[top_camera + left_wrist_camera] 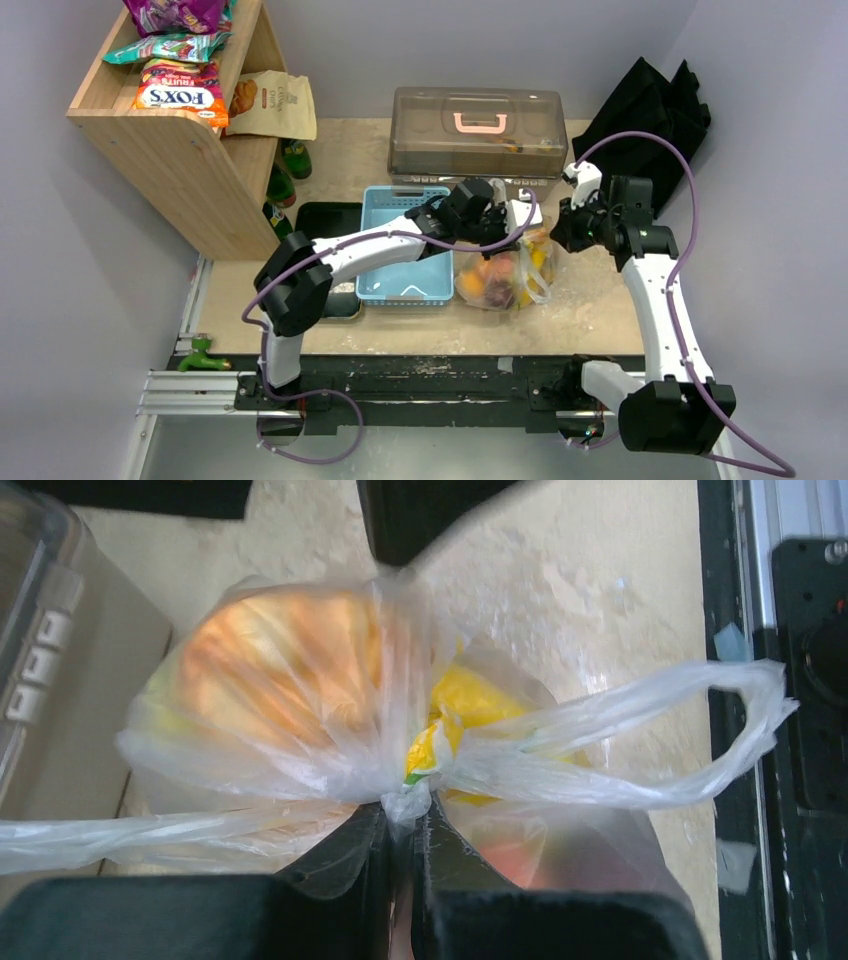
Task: Untie the knot of the grocery bags and take out the mixed food
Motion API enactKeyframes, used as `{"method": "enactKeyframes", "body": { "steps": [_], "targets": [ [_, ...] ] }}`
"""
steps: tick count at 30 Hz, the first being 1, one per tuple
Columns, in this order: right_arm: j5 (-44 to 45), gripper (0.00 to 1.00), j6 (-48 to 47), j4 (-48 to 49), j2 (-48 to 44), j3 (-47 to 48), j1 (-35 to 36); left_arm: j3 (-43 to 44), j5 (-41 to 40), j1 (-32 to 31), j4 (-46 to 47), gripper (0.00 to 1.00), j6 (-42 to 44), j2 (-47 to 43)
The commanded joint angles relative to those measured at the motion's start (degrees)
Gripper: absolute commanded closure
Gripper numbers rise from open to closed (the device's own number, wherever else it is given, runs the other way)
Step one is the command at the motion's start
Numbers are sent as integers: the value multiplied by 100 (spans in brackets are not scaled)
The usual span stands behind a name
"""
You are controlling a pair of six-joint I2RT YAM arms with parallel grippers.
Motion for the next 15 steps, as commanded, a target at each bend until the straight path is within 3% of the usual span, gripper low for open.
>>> {"method": "enactKeyframes", "body": {
  "steps": [1, 5, 8, 11, 14, 15],
  "targets": [
    [1630, 100, -440, 868, -68, -216, -166, -615, -67, 89, -111, 100, 350, -723],
    [1596, 100, -580, 914, 72, -289, -298, -817, -44, 169, -93, 98, 442, -852],
    [82, 100, -884, 310, 114, -6, -410, -786, 29, 198, -14, 92, 479, -806],
    [-888, 50, -925, -380, 234, 361, -412, -582, 101, 199, 86, 88, 387, -694],
    [-1344, 16, -770, -730, 300, 477, -417, -518, 396, 215, 324, 86, 208, -684],
    [-1417, 11, -608, -620, 283, 379, -404, -518, 483, 216, 384, 85, 180, -699]
  ]
}}
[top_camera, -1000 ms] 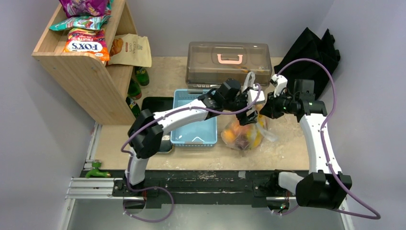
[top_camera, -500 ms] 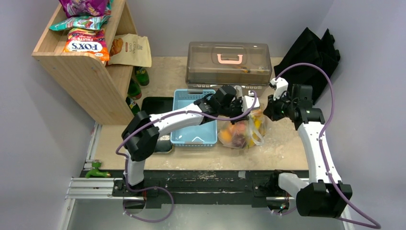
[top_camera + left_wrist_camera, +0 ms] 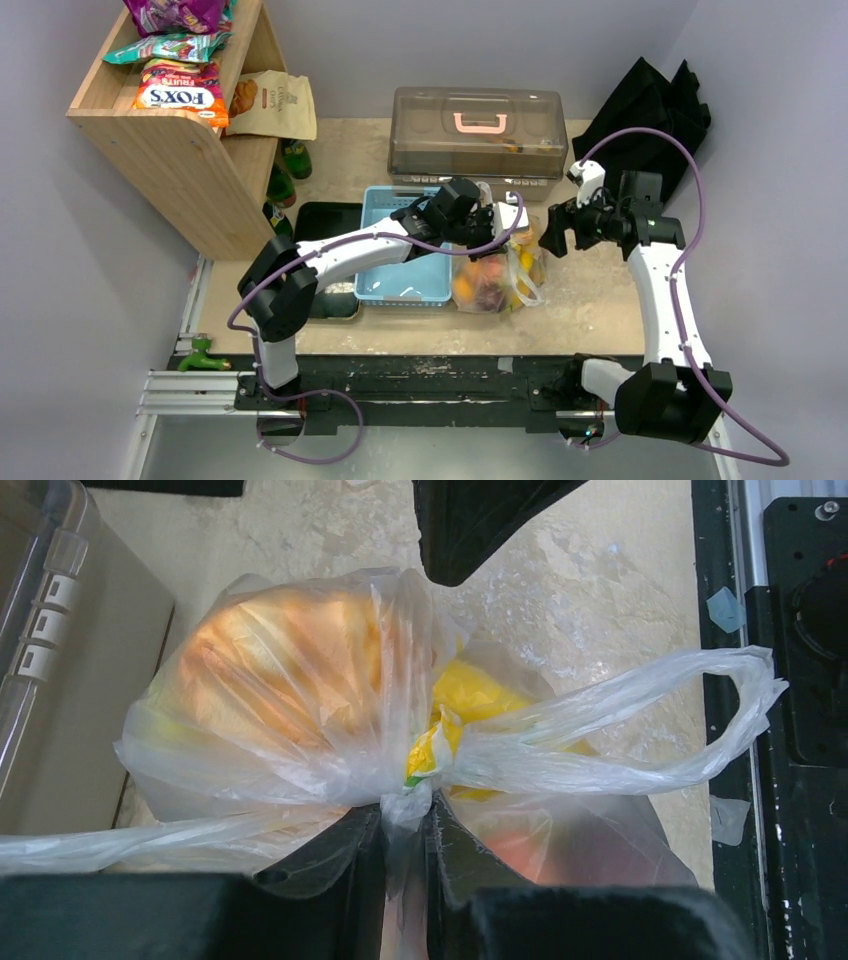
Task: Untie the knot of the grocery bags and take out the mixed food
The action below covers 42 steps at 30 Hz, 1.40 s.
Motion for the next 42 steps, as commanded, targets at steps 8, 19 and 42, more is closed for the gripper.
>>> {"method": "enactKeyframes", "body": {
  "steps": [8, 19, 42],
  "targets": [
    [-1135, 9, 144, 800, -62, -699, 228, 552, 673, 205, 123, 73, -508, 65],
    [-493, 61, 783, 2470, -19, -1412, 396, 520, 387, 270, -773, 38, -118, -216],
    [1716, 100, 1539, 2924, -336, -1780, 373, 174, 1206, 168, -1220, 100, 391, -268]
  ]
}}
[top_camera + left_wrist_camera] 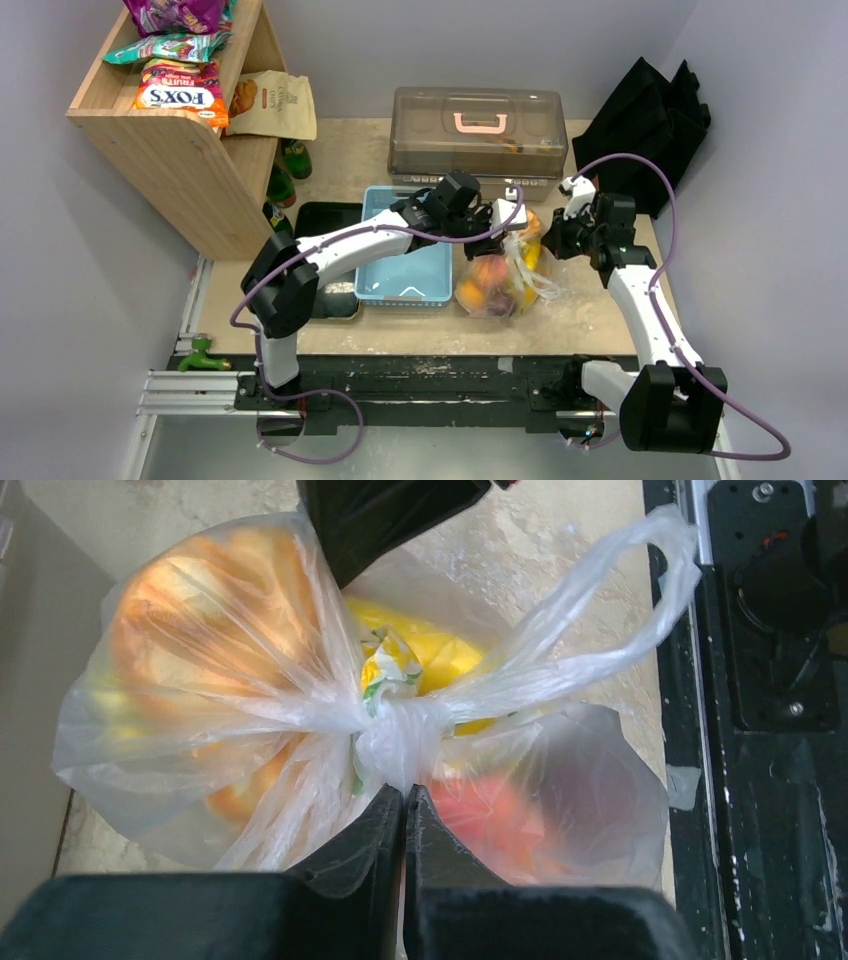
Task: Untie the knot of the grocery bags and take out the mixed food
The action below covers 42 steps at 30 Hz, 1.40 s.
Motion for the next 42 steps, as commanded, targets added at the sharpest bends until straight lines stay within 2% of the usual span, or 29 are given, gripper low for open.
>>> {"method": "enactKeyframes", "body": {
  "steps": [1, 6, 12, 16, 18, 20, 21, 22, 24, 25, 26, 28, 30, 33, 36, 38, 39, 41, 42],
  "targets": [
    [1265, 100, 72, 602, 26, -129, -88, -468, 639, 26, -425, 100, 581, -581],
    [1496, 100, -20, 676, 121, -193, -90, -807, 682, 85, -481, 100, 1098, -864],
    [1353, 100, -481, 462, 80, -222, -144, -1014, 784, 246, -434, 100, 1537, -1072],
    [-503, 100, -1017, -436, -173, 205, -169, -912, 831, 261, -164, 100, 1494, -978],
    [-976, 81, -1032, -863, -259, 450, -156, -757, 833, 211, -105, 100, 1474, -881],
    [-1004, 70, -839, -863, -377, 558, -153, -601, 856, 185, -82, 100, 1383, -810],
    [-904, 58, -807, -823, -422, 598, -147, -503, 860, 180, -81, 100, 1260, -798],
    [-779, 48, -843, -798, -447, 630, -151, -421, 869, 179, -81, 93, 1109, -807],
    [-538, 37, -845, -659, -463, 656, -152, -313, 842, 181, -60, 65, 804, -859],
    [-480, 33, -843, -571, -422, 668, -145, -265, 778, 158, -38, 55, 636, -868],
    [-505, 32, -846, -574, -329, 704, -150, -197, 699, 132, -34, 50, 467, -840],
    [-694, 26, -809, -604, -99, 782, -152, 63, 566, 62, -197, 45, 291, -622],
    [-878, 12, -720, -523, 101, 771, -113, 285, 223, -21, -365, 41, 200, -348],
    [-1009, 4, -846, -471, 322, 689, 37, 546, -65, -77, -623, 37, -16, 25],
    [-1006, 4, -1106, -490, 508, 514, 168, 574, -224, -112, -684, 38, -49, 275],
    [-903, 11, -1143, -372, 593, 386, 207, 570, -344, -139, -668, 40, -2, 400],
    [-840, 20, -1072, -262, 635, 332, 208, 582, -414, -152, -640, 44, 15, 455],
    [-767, 42, -878, -67, 655, 271, 208, 609, -479, -158, -576, 61, 58, 522],
    [-739, 64, -660, 75, 626, 234, 200, 625, -510, -166, -559, 75, 78, 533]
  ]
}}
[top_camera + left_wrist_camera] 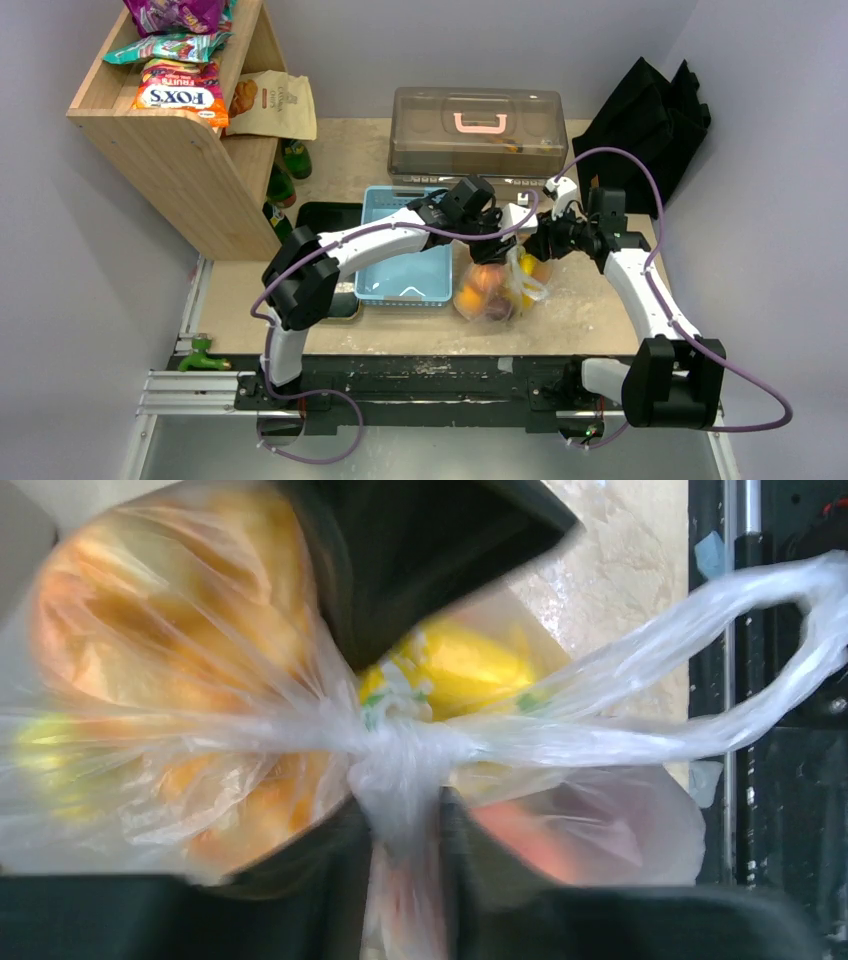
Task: Untie the knot of the grocery bags and take out the mixed food
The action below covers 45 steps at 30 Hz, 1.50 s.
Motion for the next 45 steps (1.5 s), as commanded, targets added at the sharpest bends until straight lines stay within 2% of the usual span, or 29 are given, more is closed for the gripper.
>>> {"method": "enactKeyframes", "body": {
  "steps": [1, 2, 5, 11, 20, 25, 28, 29, 31, 32, 36, 39, 45],
  "targets": [
    [236, 96, 460, 682, -45, -184, 18, 179, -238, -45, 0, 92, 46, -6],
    [386, 100, 615, 799, -72, -200, 14, 28, -174, -57, 81, 100, 116, -163],
    [919, 100, 850, 765, 62, -58, 7, -629, 229, -127, 485, 100, 664, -706],
    [2329, 100, 1170, 1203, 49, -221, -138, -1469, 1211, -185, 120, 100, 2109, -1451],
    [2953, 100, 967, 1184, 526, -62, -400, -2342, 1404, -181, 28, 100, 3615, -2067],
    [2450, 100, 400, 772, 297, -81, -641, -2705, 1296, -123, 929, 100, 3573, -2298],
    [1248, 100, -219, 201, -154, -46, -652, -2689, 1219, -98, 1496, 100, 3323, -2217],
    [733, 98, -363, -96, -302, 50, -652, -2612, 1208, -101, 1532, 100, 3322, -2150],
    [81, 69, -518, -920, -544, 553, -648, -2373, 1203, -101, 1536, 100, 3205, -1976],
    [-196, 58, -517, -1194, -646, 788, -646, -2244, 1194, -93, 1539, 100, 3126, -1901],
    [-559, 34, -386, -1816, -976, 1228, -582, -1901, 1239, -97, 1638, 100, 2866, -1672],
    [-540, 32, -359, -2036, -1129, 1122, -307, -1719, 1266, -101, 1627, 100, 2743, -1582],
    [284, 34, 59, -1266, -1471, 434, 597, -1513, 1273, -101, 1522, 100, 2616, -1497]
  ]
}}
